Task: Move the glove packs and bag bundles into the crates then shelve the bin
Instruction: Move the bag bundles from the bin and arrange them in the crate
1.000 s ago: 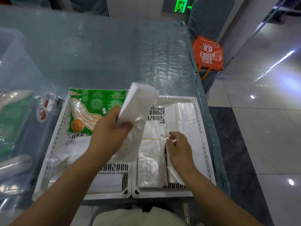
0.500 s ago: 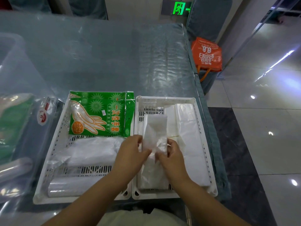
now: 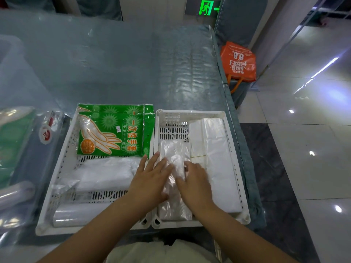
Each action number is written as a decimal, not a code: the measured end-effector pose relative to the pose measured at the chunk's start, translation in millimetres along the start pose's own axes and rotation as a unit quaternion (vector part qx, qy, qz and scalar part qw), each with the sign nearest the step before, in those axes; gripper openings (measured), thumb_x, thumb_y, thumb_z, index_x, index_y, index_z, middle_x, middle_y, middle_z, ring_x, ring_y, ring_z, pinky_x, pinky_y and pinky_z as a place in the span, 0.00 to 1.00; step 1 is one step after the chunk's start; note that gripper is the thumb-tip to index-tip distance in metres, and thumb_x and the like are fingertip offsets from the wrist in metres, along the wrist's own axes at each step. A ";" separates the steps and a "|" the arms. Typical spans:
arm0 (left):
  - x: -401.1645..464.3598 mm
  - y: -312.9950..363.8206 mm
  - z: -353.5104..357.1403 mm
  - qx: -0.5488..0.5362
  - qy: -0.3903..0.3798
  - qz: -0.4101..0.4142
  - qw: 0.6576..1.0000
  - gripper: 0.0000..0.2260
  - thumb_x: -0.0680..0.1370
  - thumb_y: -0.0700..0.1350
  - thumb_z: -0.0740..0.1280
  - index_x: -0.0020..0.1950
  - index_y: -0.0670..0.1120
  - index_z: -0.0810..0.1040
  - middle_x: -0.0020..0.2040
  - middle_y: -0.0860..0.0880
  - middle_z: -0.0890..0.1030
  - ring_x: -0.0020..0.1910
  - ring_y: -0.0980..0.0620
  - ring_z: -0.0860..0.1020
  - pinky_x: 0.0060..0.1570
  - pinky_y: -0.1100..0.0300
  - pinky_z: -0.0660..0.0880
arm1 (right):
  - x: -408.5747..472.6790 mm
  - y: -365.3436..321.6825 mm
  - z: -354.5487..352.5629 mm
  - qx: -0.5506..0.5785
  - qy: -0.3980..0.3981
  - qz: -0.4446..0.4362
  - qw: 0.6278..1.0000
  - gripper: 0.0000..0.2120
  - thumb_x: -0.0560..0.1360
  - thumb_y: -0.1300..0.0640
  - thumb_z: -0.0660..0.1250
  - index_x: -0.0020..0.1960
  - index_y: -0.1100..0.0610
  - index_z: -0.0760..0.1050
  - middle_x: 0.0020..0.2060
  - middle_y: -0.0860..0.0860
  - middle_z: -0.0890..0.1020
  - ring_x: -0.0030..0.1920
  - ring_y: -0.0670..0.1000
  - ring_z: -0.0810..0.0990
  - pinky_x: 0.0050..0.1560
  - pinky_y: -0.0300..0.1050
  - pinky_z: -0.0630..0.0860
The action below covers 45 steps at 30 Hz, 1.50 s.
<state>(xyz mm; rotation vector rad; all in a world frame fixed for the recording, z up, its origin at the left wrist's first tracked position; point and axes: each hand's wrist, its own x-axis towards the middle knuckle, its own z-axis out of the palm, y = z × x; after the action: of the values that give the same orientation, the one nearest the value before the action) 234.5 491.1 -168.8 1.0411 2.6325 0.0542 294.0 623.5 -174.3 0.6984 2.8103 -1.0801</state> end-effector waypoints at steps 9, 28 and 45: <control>4.9 9.1 -4.2 0.051 -0.030 0.020 0.998 0.40 0.71 0.53 0.66 0.76 0.49 0.47 0.77 0.44 0.51 0.75 0.45 0.39 0.67 0.42 0.29 | 3.9 15.3 -12.9 -0.141 -0.056 -0.058 0.987 0.08 0.76 0.62 0.58 0.49 0.55 0.75 0.46 0.52 0.77 0.43 0.52 0.76 0.42 0.42 0.72; 101.5 -18.6 -32.7 0.084 0.018 0.068 0.994 0.21 0.74 0.45 0.58 0.66 0.40 0.68 0.68 0.41 0.72 0.73 0.44 0.57 0.71 0.42 0.40 | 48.2 -4.8 -2.0 0.091 -0.054 0.098 0.989 0.23 0.71 0.70 0.57 0.64 0.54 0.65 0.56 0.54 0.75 0.54 0.53 0.75 0.49 0.45 0.73; 51.4 -16.1 -7.0 0.064 -0.020 0.115 0.991 0.48 0.64 0.67 0.67 0.75 0.51 0.47 0.77 0.45 0.49 0.75 0.46 0.43 0.68 0.47 0.29 | 4.4 8.8 -11.4 -0.033 -0.059 -0.062 0.996 0.18 0.73 0.57 0.64 0.62 0.54 0.67 0.55 0.49 0.72 0.52 0.48 0.72 0.53 0.38 0.70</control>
<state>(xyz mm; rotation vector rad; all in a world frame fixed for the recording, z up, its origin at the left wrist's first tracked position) 186.4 514.4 -178.4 1.3700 2.4964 -0.0840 295.1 638.4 -172.1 0.4447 2.8033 -1.0057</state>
